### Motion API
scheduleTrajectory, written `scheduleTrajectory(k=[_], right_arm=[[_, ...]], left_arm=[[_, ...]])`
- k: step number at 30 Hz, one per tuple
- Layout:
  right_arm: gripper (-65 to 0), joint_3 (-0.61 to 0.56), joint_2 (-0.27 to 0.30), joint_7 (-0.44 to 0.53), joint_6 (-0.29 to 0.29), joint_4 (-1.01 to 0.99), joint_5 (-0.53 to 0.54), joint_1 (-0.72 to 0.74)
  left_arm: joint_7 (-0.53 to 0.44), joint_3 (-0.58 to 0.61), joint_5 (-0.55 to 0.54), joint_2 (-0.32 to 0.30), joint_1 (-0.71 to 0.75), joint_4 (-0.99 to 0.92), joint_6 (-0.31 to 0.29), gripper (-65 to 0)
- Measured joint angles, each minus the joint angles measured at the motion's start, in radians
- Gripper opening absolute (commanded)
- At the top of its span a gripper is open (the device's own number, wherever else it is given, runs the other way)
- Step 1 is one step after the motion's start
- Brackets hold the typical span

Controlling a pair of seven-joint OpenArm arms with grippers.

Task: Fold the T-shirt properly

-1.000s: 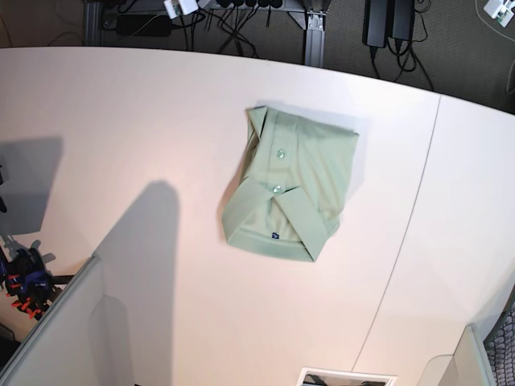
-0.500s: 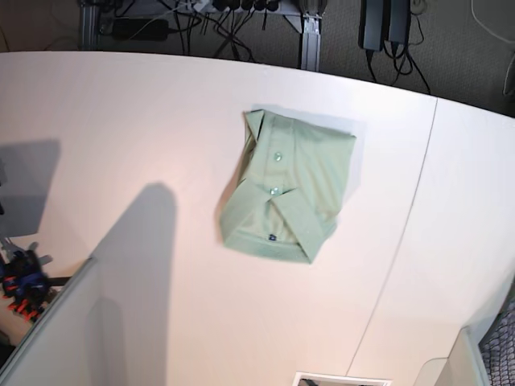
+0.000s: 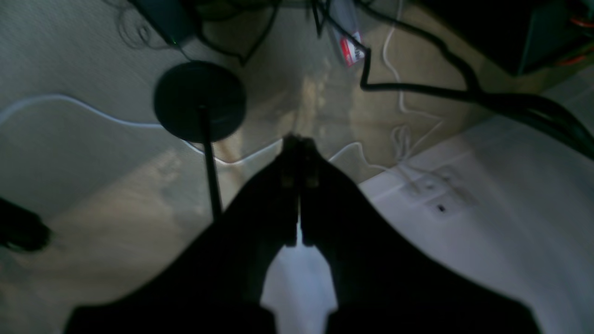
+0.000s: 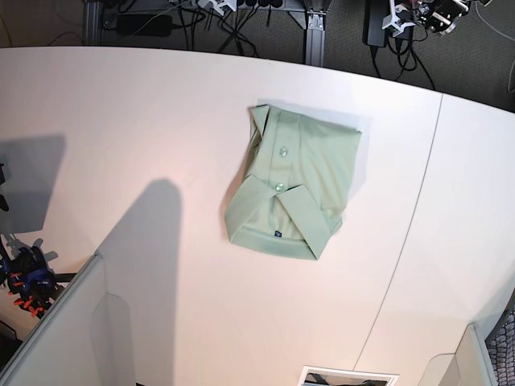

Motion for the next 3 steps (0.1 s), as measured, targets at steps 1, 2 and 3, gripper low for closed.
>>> scheduleTrajectory(k=[1,2,3], right_arm=[[-65.0,0.009,-0.016,0.0,0.0,-0.001,-0.011,-0.004],[-65.0,0.017,-0.033,0.003,0.0,-0.002,-0.014,-0.007],[-65.0,0.021,-0.05,0.02,0.0,-0.003,-0.014,-0.009]], left_arm=[[-0.004,0.014,0.002,0.0,-0.008,-0.005,0.017,-65.0],[-0.004,0.021,0.002,0.003,-0.015,-0.011,0.032,-65.0],[-0.005,0.021,0.007,0.008,-0.021,-0.017,0.042,-65.0]])
